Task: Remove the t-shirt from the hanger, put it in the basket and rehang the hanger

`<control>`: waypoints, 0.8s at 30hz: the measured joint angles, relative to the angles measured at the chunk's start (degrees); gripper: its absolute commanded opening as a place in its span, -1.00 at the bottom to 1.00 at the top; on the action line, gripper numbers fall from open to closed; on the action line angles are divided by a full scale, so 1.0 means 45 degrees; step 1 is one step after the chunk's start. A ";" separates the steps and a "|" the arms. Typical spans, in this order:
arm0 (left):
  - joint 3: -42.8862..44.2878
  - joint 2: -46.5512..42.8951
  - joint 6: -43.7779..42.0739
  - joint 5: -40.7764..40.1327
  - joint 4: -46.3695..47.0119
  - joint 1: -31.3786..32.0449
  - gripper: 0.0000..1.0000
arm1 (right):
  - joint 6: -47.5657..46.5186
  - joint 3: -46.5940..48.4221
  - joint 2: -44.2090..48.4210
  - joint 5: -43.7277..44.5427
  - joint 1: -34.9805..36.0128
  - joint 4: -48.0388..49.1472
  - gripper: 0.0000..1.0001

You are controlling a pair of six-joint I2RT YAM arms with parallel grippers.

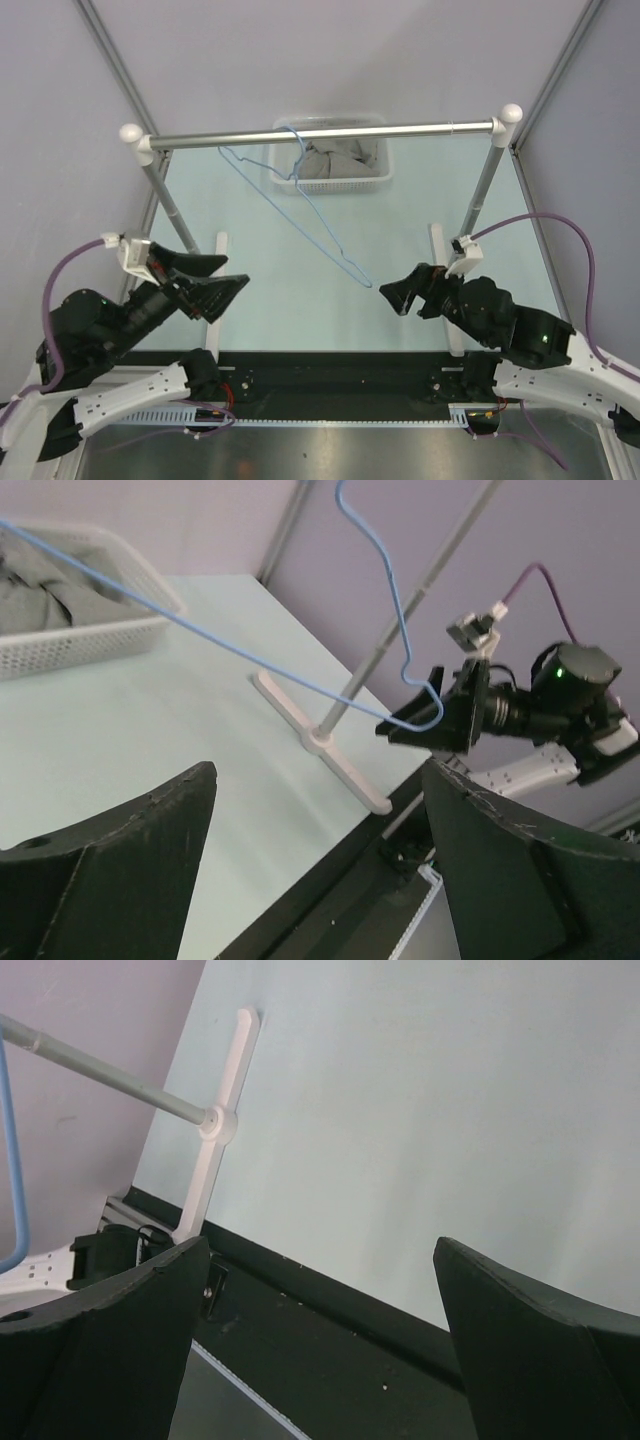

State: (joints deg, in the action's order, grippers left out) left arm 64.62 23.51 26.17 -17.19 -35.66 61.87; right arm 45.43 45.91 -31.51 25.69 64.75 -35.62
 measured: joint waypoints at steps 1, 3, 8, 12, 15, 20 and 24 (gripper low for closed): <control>-0.0583 -0.0423 0.0087 0.0316 0.0097 0.0000 0.77 | 0.0039 -0.0092 0.0136 0.0005 0.0000 -0.0010 0.99; -0.1763 -0.1020 0.0253 0.0933 0.0500 0.0000 0.77 | 0.0146 -0.0466 0.0515 0.0000 -0.0015 0.0121 0.99; -0.5882 -0.2171 0.0709 0.2701 0.2497 0.0005 0.79 | 0.0355 -0.2540 0.1486 -0.0257 -0.0155 0.1375 0.99; -0.8845 -0.3308 0.1112 0.3895 0.4328 0.0005 0.79 | 0.0481 -0.4794 0.1486 -0.1035 -0.0505 0.3711 0.99; -1.0423 -0.3857 0.1496 0.4488 0.5877 0.0005 0.79 | 0.0641 -0.6625 0.1326 -0.2001 -0.0918 0.5969 0.99; -1.2288 -0.4357 0.2244 0.5061 0.8150 0.0005 0.78 | 0.1229 -0.9136 0.0767 -0.3249 -0.1443 1.0244 0.99; -1.3449 -0.4847 0.2793 0.5275 0.9330 0.0005 0.78 | 0.1899 -0.9772 0.0364 -0.3492 -0.1554 1.2939 0.99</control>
State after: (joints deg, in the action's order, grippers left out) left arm 4.10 1.69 38.74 6.55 6.33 61.89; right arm 53.98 1.93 -29.87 9.98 57.76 22.61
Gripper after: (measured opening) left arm 0.889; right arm 0.994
